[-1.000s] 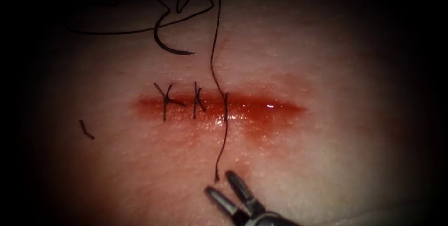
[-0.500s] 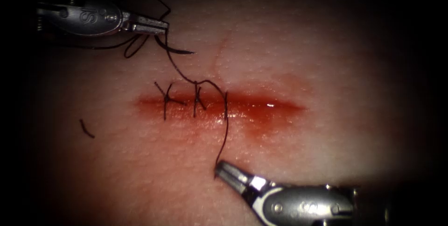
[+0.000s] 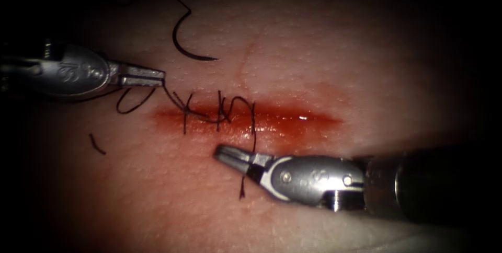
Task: Wound Closure
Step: With the left driver, loop the suture once clockwise around the right driver.
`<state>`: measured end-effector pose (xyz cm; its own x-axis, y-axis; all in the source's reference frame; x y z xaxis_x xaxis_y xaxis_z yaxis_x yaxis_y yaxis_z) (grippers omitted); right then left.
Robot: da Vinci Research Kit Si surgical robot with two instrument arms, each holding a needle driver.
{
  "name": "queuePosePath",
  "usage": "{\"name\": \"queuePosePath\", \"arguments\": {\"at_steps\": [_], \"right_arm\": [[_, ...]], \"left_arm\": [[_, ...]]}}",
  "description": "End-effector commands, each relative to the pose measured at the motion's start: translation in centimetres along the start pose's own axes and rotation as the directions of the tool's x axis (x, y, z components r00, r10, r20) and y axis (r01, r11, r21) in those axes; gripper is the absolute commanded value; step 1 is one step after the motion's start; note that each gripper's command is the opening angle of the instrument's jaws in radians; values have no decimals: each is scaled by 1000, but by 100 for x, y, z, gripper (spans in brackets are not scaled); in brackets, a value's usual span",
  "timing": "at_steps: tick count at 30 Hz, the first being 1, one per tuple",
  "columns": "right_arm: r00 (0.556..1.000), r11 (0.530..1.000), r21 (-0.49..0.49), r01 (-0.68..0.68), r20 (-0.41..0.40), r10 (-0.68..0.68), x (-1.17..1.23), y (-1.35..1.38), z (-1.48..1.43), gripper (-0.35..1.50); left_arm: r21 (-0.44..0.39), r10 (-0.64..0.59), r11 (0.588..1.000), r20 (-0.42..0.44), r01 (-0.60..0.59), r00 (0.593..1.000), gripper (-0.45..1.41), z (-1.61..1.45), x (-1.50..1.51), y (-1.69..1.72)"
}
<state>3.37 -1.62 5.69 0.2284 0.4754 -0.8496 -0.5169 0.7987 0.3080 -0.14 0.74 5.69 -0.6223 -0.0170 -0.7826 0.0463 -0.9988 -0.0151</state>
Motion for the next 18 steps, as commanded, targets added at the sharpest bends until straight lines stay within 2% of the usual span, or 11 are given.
{"name": "queuePosePath", "arguments": {"at_steps": [1, 9, 12, 15, 18], "right_arm": [[1000, 1000, -1, -5, -28, 5, -6, 3, 11, -35], [978, 997, 13, -72, -197, 73, -9, 29, 26, -35], [946, 991, 46, -126, -295, 134, -5, 38, 29, -35], [925, 987, 85, -140, -344, 161, 3, 45, 31, -35], [917, 982, 114, -151, -354, 182, 7, 50, 33, -35]], "left_arm": [[2, -4, 1000, -5, 4, 1000, -45, 8, 0, 2], [-20, -23, 1000, -43, 22, 999, -45, 20, -1, 43], [-33, -19, 999, -52, 18, 998, -45, 30, -1, 52], [-30, -17, 999, -62, 15, 998, -45, 47, 0, 55], [-31, -17, 999, -74, 15, 997, -45, 59, 4, 56]]}}
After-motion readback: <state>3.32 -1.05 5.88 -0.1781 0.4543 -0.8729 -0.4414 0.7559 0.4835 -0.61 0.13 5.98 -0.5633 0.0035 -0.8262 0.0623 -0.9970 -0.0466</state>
